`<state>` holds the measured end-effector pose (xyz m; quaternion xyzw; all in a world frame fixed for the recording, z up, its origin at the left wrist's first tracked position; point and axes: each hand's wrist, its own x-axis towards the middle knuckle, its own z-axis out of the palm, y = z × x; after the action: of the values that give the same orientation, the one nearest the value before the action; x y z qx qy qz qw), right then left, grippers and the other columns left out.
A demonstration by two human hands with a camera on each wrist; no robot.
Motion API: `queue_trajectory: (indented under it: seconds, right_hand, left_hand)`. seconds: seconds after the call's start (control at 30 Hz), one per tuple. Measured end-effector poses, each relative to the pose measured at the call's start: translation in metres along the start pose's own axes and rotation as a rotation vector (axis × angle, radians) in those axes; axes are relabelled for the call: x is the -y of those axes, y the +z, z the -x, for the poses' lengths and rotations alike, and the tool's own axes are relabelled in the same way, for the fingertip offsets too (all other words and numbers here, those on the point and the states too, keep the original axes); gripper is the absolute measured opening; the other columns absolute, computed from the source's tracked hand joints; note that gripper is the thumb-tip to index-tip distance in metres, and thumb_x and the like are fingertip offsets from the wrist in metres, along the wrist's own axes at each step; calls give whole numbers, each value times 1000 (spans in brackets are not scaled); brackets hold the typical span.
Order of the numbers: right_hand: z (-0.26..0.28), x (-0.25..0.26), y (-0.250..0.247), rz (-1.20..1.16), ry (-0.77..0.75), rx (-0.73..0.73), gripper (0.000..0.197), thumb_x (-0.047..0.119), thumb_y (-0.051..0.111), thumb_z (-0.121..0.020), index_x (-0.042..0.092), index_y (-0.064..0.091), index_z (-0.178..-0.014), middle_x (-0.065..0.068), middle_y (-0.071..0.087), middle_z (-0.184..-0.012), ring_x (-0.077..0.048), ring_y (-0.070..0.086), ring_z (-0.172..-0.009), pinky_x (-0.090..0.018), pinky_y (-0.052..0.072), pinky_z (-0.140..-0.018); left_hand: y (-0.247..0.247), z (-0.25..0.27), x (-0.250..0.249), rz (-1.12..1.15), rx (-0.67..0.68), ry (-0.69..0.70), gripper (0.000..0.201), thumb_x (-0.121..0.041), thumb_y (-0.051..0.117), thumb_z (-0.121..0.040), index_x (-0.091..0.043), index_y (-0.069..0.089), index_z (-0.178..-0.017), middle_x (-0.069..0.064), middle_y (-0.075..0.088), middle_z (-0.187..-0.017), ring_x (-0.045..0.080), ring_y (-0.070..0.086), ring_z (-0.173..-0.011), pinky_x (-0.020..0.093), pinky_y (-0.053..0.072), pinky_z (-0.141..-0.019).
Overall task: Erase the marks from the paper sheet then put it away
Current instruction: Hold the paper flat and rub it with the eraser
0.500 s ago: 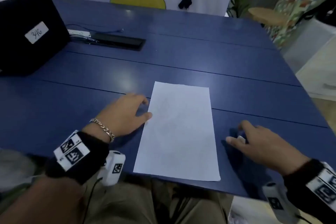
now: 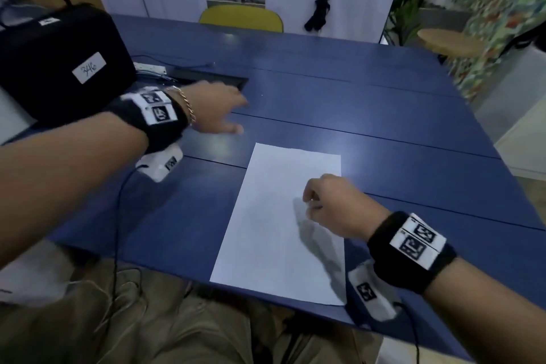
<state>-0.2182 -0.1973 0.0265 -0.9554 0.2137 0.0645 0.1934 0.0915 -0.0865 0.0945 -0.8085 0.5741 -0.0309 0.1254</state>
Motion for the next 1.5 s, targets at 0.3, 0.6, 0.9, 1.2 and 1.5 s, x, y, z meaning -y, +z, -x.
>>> queue_trajectory:
  seconds: [0.3,0.6,0.9,1.2,1.5]
  right_hand:
    - [-7,-15,24,-70,-24,-30,28,10,49,-93,23,66,-112,1,56,-110,-18,52,-95,-30,48,-77]
    - [-23,-26,14,-197,13,-35,16,23,76,-89,33,67,-99,15,69,-93,0,65,-76,-15,51,-63]
    - [-41,4,12,-135,-23,8,24,14,68,-94,24,76,-113,16,73,-99,0,70,-89,-16,55,-84]
    - [-88,35,26,-258,7,-114,18,17,76,-85,29,76,-98,8,73,-80,-3,65,-73,-13,49,-68]
    - [-108,35,26,-175,-22,-197,17,16,75,-82,27,79,-94,13,73,-75,-1,67,-76,-15,49,-72]
  left_hand:
    - [84,9,-56,228,249,194,112,-81,67,-78,-27,21,-164,-5,55,-139,20,49,-133,41,28,-112]
    - [105,36,-51,384,154,194,96,-76,70,-79,-33,38,-158,-9,49,-126,13,51,-113,32,47,-97]
    - [114,39,-35,385,133,271,90,-87,63,-73,-38,48,-146,-10,34,-153,17,45,-135,44,48,-107]
    - [115,18,-38,338,374,198,110,-98,60,-60,-77,-5,-146,6,-15,-174,38,-9,-160,60,7,-127]
    - [113,18,-39,297,403,162,113,-98,60,-60,-79,-16,-141,0,-27,-171,33,-20,-159,65,1,-125]
